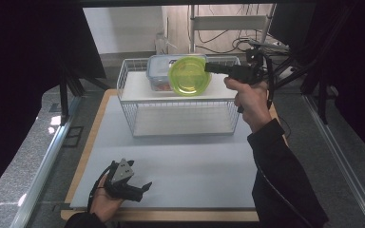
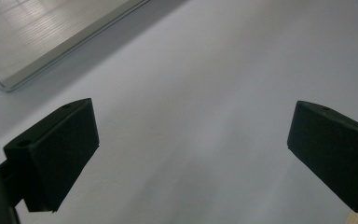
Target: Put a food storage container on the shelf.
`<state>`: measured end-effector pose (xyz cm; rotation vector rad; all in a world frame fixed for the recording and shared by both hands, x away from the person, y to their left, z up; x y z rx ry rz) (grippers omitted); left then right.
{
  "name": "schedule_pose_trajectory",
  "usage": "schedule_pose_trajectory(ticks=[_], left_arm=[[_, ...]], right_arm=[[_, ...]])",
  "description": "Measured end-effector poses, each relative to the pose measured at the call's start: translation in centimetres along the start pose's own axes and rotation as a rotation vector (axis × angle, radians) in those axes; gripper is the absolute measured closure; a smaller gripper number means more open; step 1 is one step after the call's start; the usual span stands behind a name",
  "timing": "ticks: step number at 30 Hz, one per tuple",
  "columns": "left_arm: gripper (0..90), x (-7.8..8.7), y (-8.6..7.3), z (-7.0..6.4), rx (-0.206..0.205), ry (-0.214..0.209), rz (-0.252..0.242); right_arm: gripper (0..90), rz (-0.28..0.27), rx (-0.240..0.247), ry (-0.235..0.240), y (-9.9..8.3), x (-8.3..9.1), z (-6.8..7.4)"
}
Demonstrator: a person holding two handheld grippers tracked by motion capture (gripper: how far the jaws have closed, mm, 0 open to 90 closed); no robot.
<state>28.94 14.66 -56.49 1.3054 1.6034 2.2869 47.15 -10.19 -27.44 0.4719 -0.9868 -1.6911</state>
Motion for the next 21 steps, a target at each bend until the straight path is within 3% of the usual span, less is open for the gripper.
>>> schedule_pose_trajectory(ticks=[12,21], left_arm=[[1.8,0.1,0.0,0.0,0.001,-0.003,-0.006],[1.9,0.1,0.0,0.0,0.003,-0.009,-0.009]], right_arm=[[84.0,-0.033,-0.032,-0.053,3.1,-3.2,-1.2],[83.9,-0.036,-0.080,-0.080,3.7,-5.6,-2.8]])
Point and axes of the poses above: each handheld gripper's, and its own axes: x roughly backward along the jaws, y roughly out of its top, z roughly to its left, the point moved 8 cm from there along -x, roughly forward along the jaws, and after that the axes turned 3 degrees about y, right-handed, at the moved point
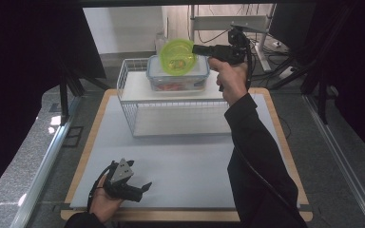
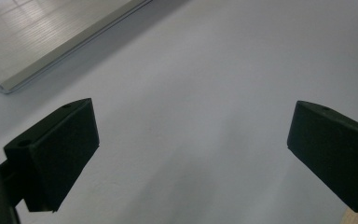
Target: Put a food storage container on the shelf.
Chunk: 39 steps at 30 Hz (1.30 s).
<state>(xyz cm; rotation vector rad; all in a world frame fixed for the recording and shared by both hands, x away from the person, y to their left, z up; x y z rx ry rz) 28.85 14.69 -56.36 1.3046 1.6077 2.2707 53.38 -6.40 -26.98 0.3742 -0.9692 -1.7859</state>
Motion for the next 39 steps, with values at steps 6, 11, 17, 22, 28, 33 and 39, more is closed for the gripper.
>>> schedule_pose_trajectory(ticks=[6,11,17,22,28,33,39], left_arm=[[1.9,0.0,0.0,-0.1,0.001,-0.005,0.000],[1.9,0.0,0.0,-0.1,-0.002,-0.006,0.001],[1.9,0.0,0.0,-0.1,-0.001,-0.009,-0.002],[1.9,0.0,0.0,-0.2,-0.003,-0.012,-0.001],[2.0,0.0,0.0,-0.2,-0.012,-0.015,0.005],[2.0,0.0,0.0,-0.2,-0.008,-0.014,0.000],[2.0,-0.1,0.0,-0.2,-0.013,-0.010,0.005]], right_arm=[[83.6,-0.027,-0.042,-0.008,0.5,-0.7,-0.9],[82.5,-0.051,-0.067,-0.032,0.9,-1.2,-1.5],[80.8,-0.076,-0.078,-0.069,1.1,-1.8,-2.3],[77.8,-0.088,-0.061,-0.117,1.3,-2.4,-2.7],[70.9,-0.094,-0.010,-0.178,1.2,-2.8,-3.1],[66.9,-0.125,0.068,-0.213,1.5,-1.4,-2.7],[78.7,-0.102,0.249,-0.228,-0.5,1.1,-0.6]])
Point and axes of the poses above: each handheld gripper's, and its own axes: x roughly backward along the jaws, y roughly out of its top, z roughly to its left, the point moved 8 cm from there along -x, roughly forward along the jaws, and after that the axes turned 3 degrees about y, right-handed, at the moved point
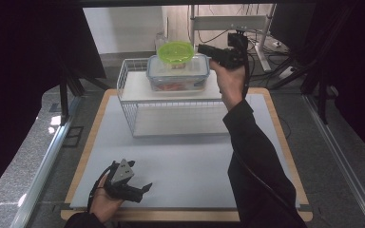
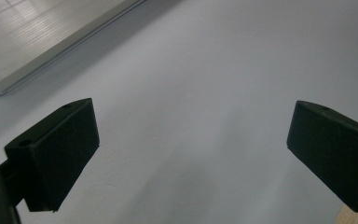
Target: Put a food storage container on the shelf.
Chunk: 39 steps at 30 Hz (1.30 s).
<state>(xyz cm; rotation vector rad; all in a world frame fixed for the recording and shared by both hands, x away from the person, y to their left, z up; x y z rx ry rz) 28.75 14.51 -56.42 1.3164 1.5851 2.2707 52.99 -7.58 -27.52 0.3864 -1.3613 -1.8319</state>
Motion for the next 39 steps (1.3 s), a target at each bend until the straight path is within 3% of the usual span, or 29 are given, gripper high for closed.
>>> schedule_pose_trajectory(ticks=[3,5,8,11,17,22,26,29,32,39], left_arm=[[2.0,0.0,0.0,0.0,0.000,0.002,0.001],[2.1,0.0,0.0,0.0,0.000,0.002,0.001],[2.0,0.0,0.0,0.0,-0.003,0.001,0.000],[2.0,0.0,0.0,0.0,-0.007,0.002,-0.001],[2.1,0.0,0.1,0.0,0.002,-0.002,-0.009],[2.0,0.0,0.1,0.0,0.003,-0.003,-0.008],[2.0,0.0,0.1,-0.1,0.001,-0.003,-0.006],[2.0,0.0,0.0,0.0,0.002,-0.002,-0.007],[2.0,0.0,0.1,-0.1,0.002,-0.002,-0.007],[2.0,-0.1,0.0,-0.1,-0.003,-0.002,-0.002]], right_arm=[[88.9,0.046,0.092,0.037,-1.9,0.6,1.6],[90.0,0.091,0.147,0.057,-3.4,0.3,2.9],[90.0,0.149,0.216,0.089,-5.2,-1.1,5.0],[90.0,0.191,0.290,0.085,-6.3,-2.9,6.2],[90.0,0.204,0.250,0.060,-6.2,-4.9,5.1],[90.0,0.199,0.217,0.055,-6.0,-5.1,3.9],[89.8,0.194,0.208,0.069,-6.0,-4.7,3.8],[80.4,0.212,0.231,0.099,-6.7,-4.2,4.5],[66.1,0.218,0.267,0.099,-8.0,-3.4,5.1],[38.3,0.229,0.319,0.091,-10.7,-1.7,4.9]])
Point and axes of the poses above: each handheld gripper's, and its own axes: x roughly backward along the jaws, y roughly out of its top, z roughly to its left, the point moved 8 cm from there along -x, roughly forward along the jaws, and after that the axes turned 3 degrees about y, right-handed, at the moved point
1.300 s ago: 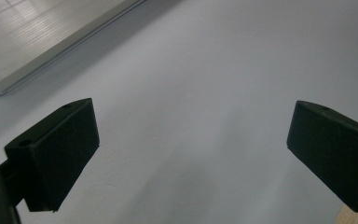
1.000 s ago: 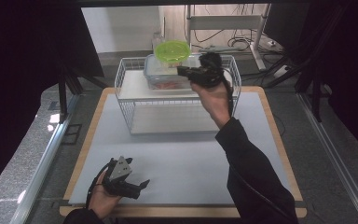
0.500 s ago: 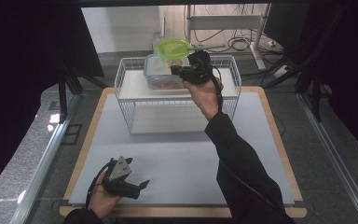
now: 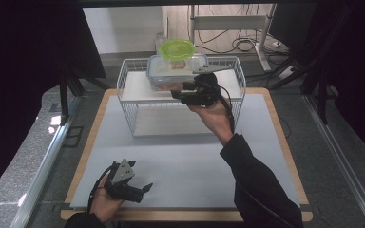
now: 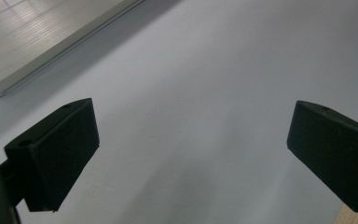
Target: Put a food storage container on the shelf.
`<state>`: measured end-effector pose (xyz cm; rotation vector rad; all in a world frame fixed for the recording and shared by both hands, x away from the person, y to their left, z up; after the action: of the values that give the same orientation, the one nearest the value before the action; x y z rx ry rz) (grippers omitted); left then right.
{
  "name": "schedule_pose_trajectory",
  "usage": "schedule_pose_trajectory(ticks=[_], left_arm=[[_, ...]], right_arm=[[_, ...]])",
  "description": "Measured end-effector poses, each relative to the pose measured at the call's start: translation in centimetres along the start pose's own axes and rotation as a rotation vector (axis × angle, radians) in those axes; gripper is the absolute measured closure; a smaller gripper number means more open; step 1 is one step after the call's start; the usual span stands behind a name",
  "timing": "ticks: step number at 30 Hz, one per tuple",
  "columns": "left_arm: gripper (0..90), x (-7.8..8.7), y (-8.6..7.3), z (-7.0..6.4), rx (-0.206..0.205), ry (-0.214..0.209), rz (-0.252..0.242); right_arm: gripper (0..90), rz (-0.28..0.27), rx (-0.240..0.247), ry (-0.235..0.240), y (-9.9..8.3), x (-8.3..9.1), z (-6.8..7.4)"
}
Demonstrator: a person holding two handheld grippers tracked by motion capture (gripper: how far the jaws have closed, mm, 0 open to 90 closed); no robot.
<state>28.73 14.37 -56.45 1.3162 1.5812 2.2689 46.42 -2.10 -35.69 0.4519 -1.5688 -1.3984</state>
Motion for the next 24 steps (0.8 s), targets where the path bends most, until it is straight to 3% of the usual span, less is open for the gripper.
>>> schedule_pose_trajectory(ticks=[10,24], left_arm=[[2.0,0.0,0.0,0.0,-0.004,0.000,0.005],[2.0,-0.1,-0.1,-0.1,-0.011,0.000,0.014]], right_arm=[[19.6,0.019,0.024,0.007,-3.5,1.9,0.5],[8.2,0.048,0.041,-0.012,-7.7,4.2,0.8]])
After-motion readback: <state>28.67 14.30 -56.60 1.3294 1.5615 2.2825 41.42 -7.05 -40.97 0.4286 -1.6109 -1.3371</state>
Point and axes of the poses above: each handheld gripper's, and its own axes: x roughly backward along the jaws, y roughly out of its top, z roughly to its left, the point moved 8 cm from there along -x, roughly forward along the jaws, and after that the axes turned 3 degrees about y, right-handed, at the moved point
